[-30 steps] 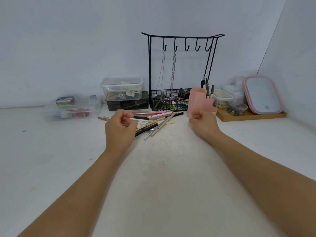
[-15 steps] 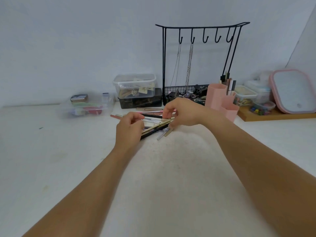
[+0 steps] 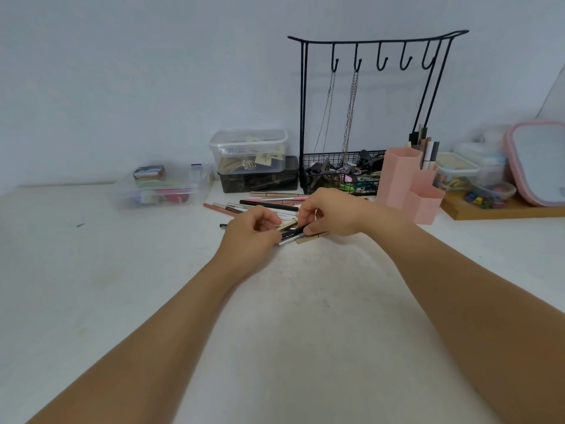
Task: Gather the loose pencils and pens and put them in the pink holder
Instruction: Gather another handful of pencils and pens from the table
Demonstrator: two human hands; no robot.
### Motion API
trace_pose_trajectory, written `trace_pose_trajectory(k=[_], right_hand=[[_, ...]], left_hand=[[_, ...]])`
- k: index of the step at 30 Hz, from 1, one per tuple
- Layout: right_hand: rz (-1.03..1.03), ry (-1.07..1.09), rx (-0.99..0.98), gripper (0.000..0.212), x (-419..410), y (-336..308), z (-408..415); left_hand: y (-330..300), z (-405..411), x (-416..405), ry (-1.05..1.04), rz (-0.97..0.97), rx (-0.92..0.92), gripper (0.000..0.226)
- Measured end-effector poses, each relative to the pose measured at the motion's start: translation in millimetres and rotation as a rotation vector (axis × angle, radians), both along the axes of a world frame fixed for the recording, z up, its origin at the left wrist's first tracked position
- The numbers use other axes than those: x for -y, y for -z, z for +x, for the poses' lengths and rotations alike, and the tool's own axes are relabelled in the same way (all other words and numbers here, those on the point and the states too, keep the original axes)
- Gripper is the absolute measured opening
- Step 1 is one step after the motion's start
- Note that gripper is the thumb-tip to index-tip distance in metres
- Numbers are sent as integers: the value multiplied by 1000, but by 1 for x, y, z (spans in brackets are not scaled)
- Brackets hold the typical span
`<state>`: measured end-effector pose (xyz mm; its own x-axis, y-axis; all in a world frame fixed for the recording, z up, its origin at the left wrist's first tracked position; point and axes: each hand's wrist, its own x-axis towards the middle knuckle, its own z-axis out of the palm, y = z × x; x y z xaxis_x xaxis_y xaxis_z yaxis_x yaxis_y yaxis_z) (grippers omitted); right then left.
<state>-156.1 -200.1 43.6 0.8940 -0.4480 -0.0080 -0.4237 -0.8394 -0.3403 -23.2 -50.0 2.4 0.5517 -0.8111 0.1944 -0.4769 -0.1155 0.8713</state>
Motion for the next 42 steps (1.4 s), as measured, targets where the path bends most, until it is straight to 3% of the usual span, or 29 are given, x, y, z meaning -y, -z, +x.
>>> trace_pose_trajectory(k=[6,11,14,17,22,36,42], right_hand=[[107,-17,243,6,-9,-24,-7],[261,-18,411,19,-14,-33,-5],[242,65,291,37,-5,-39,-17],[85,71,6,29,2,-40,-25],[9,95,-118,18,2,-25,-24],[58,79,-135,24,10,-21,-27],[308,37,158,22,-2,-44,-30]], left_hand=[[2,-2,0,14,-49,195,4],[4,2,3,15,-67,216,24],[3,3,3,-24,-98,190,31],[2,4,3,-67,-121,154,32],[0,5,5,-143,-215,-5,34],[5,8,7,-114,-172,-15,36],[2,6,6,-125,-276,-116,33]])
